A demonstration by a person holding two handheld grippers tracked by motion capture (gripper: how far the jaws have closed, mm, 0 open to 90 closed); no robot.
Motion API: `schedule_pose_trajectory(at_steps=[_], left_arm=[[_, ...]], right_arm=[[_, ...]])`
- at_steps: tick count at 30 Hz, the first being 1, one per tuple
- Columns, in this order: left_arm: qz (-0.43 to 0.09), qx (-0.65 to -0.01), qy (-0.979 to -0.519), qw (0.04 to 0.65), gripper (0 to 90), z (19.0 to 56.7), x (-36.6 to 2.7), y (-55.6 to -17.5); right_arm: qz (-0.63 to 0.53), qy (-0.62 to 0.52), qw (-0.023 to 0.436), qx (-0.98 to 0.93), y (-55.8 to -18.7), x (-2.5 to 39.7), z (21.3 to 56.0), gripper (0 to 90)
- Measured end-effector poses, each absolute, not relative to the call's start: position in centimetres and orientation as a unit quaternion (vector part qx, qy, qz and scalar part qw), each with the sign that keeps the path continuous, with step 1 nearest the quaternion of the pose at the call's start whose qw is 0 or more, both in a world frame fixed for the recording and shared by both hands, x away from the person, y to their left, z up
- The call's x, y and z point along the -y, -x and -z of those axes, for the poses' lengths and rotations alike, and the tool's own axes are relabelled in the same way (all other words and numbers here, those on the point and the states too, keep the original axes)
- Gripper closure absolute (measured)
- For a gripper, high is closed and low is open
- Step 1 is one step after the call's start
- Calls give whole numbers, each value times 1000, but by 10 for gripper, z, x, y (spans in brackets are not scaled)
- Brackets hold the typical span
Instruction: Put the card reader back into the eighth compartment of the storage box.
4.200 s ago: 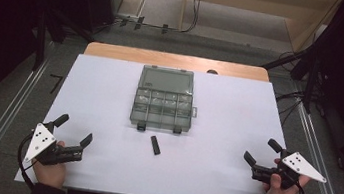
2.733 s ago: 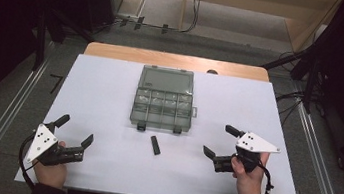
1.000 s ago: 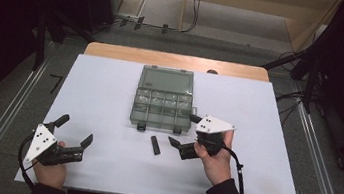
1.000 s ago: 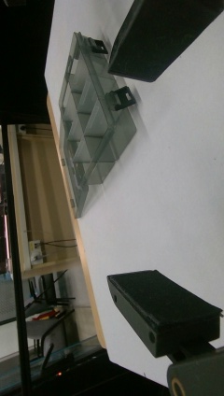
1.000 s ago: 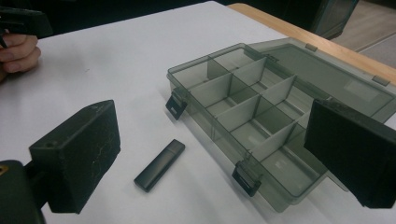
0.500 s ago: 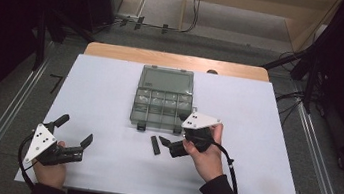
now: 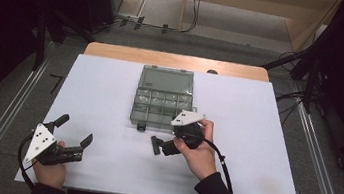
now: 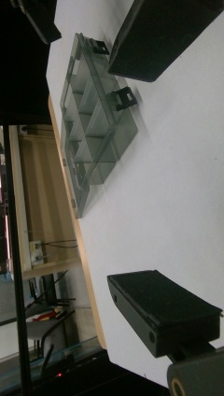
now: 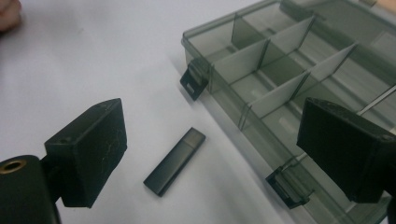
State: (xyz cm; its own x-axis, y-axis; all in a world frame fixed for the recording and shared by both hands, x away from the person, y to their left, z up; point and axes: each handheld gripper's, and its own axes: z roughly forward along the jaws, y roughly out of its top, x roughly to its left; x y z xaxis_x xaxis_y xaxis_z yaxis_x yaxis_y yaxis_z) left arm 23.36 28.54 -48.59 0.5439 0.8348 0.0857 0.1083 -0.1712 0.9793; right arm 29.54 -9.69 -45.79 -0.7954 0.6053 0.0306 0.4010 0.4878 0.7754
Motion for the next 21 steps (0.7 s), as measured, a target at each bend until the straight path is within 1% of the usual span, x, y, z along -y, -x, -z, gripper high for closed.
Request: schedule_pose_trajectory(at_steps=[9, 10, 11, 13, 17, 18, 21], left_arm=[[-333, -342, -689, 545, 23, 486, -285, -234], [-333, -342, -689, 545, 23, 486, -285, -234], [-333, -342, -689, 545, 23, 486, -285, -234], [-333, -342, -689, 545, 23, 486, -285, -234], [-333, -342, -689, 545, 23, 486, -285, -234], [-333, -342, -689, 546, 23, 486, -286, -234], [-333, -342, -689, 546, 23, 486, -286, -234]], right_arm=[[-377, -299, 103, -871, -300, 86, 467, 124], [-370, -296, 97, -875, -300, 84, 470, 146], [-370, -296, 97, -875, -300, 84, 470, 146], [-359, -298, 89, -880, -301, 80, 473, 175], [-351, -299, 84, -883, -301, 77, 477, 190], [-345, -302, 80, -885, -302, 75, 479, 215], [-340, -298, 74, -889, -303, 73, 481, 239]])
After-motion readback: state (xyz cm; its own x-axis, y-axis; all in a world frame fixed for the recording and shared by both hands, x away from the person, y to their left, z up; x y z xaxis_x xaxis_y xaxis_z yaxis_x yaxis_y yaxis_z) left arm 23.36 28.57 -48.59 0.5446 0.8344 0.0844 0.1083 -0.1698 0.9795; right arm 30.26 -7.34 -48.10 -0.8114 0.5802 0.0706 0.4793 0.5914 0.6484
